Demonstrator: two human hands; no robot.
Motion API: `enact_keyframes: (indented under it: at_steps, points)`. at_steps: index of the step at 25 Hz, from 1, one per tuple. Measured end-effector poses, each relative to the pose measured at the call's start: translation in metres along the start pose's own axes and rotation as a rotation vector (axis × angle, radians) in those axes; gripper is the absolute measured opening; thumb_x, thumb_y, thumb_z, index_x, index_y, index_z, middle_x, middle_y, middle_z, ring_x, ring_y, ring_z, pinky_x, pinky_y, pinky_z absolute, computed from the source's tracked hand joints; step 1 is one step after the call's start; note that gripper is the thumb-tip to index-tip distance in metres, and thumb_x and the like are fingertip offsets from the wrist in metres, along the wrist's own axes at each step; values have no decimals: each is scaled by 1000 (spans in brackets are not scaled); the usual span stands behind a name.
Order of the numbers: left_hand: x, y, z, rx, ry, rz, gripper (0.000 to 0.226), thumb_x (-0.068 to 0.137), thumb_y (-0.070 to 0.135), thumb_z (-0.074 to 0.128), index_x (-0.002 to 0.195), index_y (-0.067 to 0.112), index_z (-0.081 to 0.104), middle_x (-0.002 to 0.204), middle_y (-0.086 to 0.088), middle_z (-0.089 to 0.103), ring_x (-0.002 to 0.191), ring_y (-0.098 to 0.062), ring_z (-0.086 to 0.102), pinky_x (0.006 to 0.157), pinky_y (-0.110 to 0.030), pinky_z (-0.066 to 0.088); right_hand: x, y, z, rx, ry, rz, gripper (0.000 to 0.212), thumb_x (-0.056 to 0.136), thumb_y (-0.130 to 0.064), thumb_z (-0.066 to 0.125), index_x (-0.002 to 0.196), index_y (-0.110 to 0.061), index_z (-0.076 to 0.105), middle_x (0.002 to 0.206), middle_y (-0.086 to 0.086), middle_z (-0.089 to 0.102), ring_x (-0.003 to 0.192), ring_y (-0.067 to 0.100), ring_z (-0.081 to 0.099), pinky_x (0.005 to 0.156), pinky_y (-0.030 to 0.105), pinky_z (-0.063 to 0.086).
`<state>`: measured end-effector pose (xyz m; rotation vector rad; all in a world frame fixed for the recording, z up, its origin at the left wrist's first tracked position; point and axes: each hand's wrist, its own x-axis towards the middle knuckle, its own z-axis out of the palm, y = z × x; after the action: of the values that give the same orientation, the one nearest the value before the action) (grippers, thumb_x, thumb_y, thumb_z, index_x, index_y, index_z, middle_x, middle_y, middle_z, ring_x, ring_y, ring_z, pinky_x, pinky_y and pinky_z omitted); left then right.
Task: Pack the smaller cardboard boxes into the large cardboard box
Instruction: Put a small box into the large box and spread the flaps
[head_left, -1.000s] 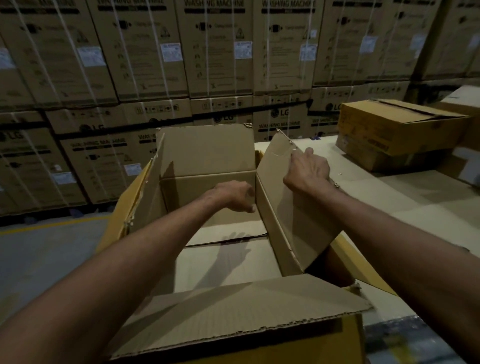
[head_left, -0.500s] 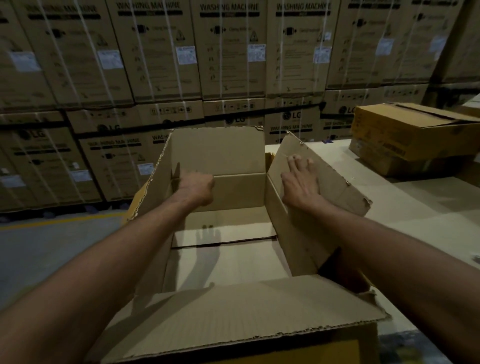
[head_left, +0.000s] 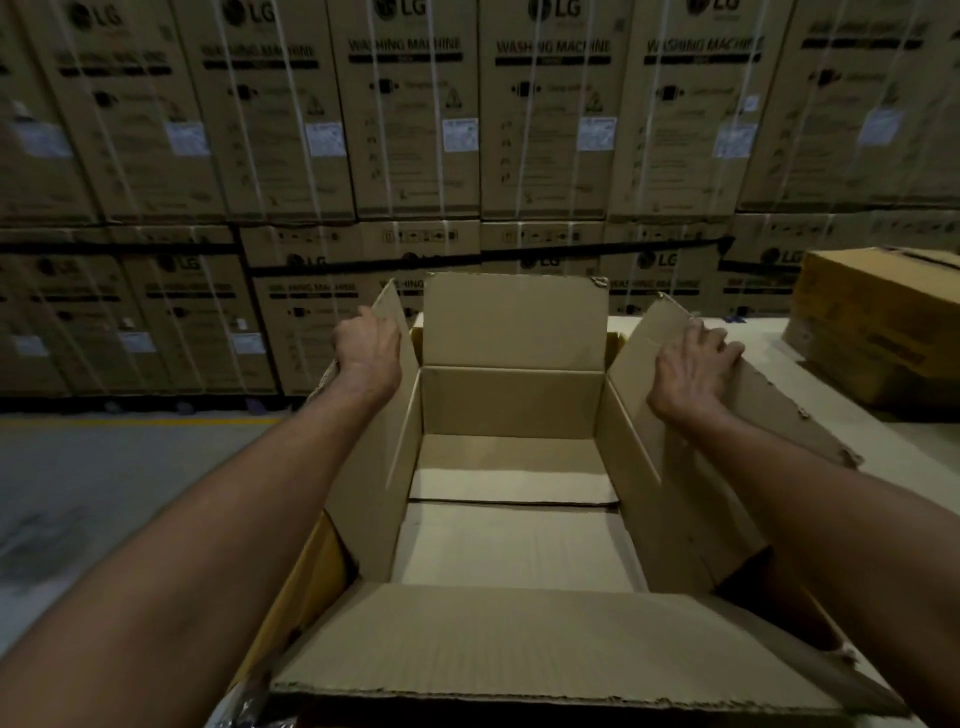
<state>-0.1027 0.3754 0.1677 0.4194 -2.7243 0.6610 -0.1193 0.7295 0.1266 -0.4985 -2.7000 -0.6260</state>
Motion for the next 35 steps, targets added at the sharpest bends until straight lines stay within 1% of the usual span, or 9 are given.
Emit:
enact_keyframes:
  at_steps: [3,13,20,24,26,28,30,33,35]
  points:
    - [0,-4,-3,10,25,54,29,96,30,65,121,16,61,117,-9,52,57,-14,38,41,-29,25,-3,3,-14,37,22,-26,42,85,-43,68,122,-24,63,155,18,23,126,33,37,103,44,39]
    - [4,-41,19,-98,-101,46,38,101,50,51,124,20,57,114,-10,52,85,-20,54,64,-33,45,-9,8,-29,72,-36,-4,38,90,-34,66,126,-21,64,160,18,22,137,34,33,103,42,40]
    - [15,-24,-1,-3,-84,131,25,100,37,57,117,18,60,102,-8,56,87,-20,52,75,-34,41,-7,-9,-30,161,42,-74,15,88,-28,68,101,-19,69,146,16,37,128,32,37,100,41,40]
    - [11,-24,17,8,-129,75,39,100,45,53,129,19,56,127,-13,49,95,-23,50,79,-36,43,-7,-10,-15,43,42,-114,22,90,-37,64,104,-21,69,163,22,21,147,39,23,116,48,27]
    - [8,-23,22,2,-109,95,47,97,50,57,134,22,55,147,-17,39,111,-27,54,88,-40,45,-8,0,-1,-3,39,-82,38,91,-41,62,121,-19,66,167,25,9,153,43,12,122,54,14]
    - [8,-23,22,-9,-123,121,52,95,52,59,138,24,54,161,-18,23,128,-31,49,98,-45,43,-8,11,8,-12,56,-69,60,90,-44,60,143,-16,54,168,25,6,154,44,8,123,55,10]
    - [6,-24,21,21,-116,136,54,93,53,61,139,24,55,165,-18,18,139,-35,40,109,-50,37,-8,15,8,-14,58,-85,68,89,-45,60,149,-16,48,168,25,5,155,43,4,124,55,8]
    - [3,-14,19,112,-33,212,53,91,52,65,137,26,58,166,-16,20,151,-37,20,120,-58,19,-12,7,7,66,121,-172,49,91,-36,59,134,-13,61,170,24,1,157,40,-7,126,53,-3]
    - [2,-3,14,123,14,265,51,91,51,65,136,27,59,164,-15,26,153,-36,18,121,-57,15,-17,-1,8,163,208,-287,46,91,-26,60,134,-10,60,170,24,5,158,38,-2,128,51,1]
